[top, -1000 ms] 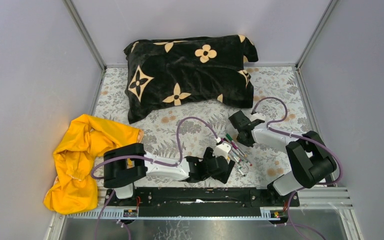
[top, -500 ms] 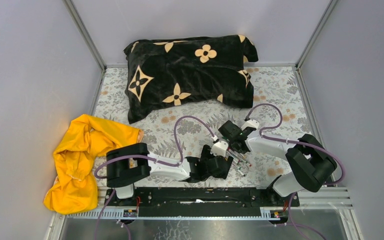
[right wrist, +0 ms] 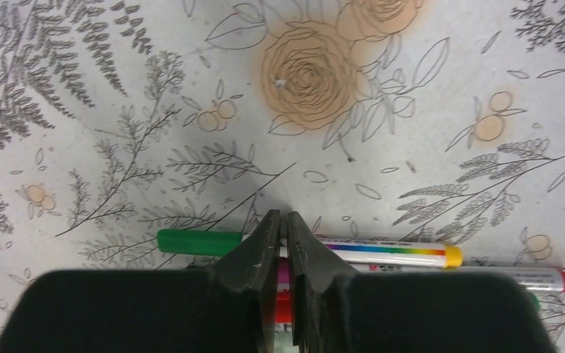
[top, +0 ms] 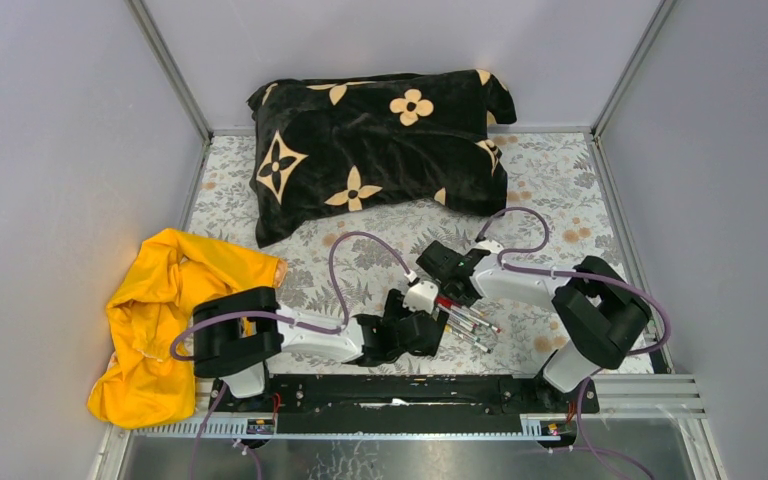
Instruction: Open the pen caps
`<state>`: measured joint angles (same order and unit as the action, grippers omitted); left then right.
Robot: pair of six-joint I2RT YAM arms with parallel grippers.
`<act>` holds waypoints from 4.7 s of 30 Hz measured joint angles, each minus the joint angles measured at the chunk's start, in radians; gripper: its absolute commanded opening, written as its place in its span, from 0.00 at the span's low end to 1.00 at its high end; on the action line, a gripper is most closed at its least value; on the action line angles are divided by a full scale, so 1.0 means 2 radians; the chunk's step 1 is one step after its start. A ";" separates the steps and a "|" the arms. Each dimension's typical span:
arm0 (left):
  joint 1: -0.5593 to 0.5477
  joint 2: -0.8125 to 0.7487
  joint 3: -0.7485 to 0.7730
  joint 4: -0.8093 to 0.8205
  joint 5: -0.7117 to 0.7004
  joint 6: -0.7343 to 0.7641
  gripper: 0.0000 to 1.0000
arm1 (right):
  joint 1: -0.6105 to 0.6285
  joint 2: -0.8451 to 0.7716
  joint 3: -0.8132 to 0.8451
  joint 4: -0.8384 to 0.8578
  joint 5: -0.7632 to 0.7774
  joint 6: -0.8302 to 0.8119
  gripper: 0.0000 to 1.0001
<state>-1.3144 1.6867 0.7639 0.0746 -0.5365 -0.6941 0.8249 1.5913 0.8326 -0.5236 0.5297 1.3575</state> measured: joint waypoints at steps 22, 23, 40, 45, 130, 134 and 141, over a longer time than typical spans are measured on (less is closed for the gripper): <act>0.046 -0.154 0.009 -0.160 -0.036 -0.018 0.99 | 0.042 0.006 0.178 -0.140 0.123 -0.140 0.72; 0.046 -0.166 0.011 -0.170 -0.038 -0.018 0.99 | 0.042 -0.002 0.174 -0.133 0.122 -0.163 0.74; 0.063 -0.375 0.021 -0.273 -0.059 -0.069 0.98 | 0.043 -0.135 0.100 -0.134 0.065 -0.321 0.92; 0.072 -0.386 0.016 -0.287 -0.050 -0.095 0.98 | 0.044 -0.137 0.073 -0.163 0.029 -0.324 0.93; 0.178 -0.375 -0.013 -0.242 0.083 -0.137 0.98 | -0.065 -0.023 0.019 -0.071 -0.223 -0.511 0.35; 0.180 -0.374 -0.013 -0.240 0.086 -0.137 0.99 | -0.066 -0.022 0.019 -0.071 -0.228 -0.513 0.36; 0.180 -0.374 -0.013 -0.239 0.088 -0.137 0.98 | -0.066 -0.017 0.022 -0.073 -0.234 -0.513 0.39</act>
<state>-0.9535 0.9382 0.7376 -0.4038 -0.3614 -0.9680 0.6926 1.5566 0.8757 -0.6689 0.0612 0.3325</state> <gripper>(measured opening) 0.984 0.389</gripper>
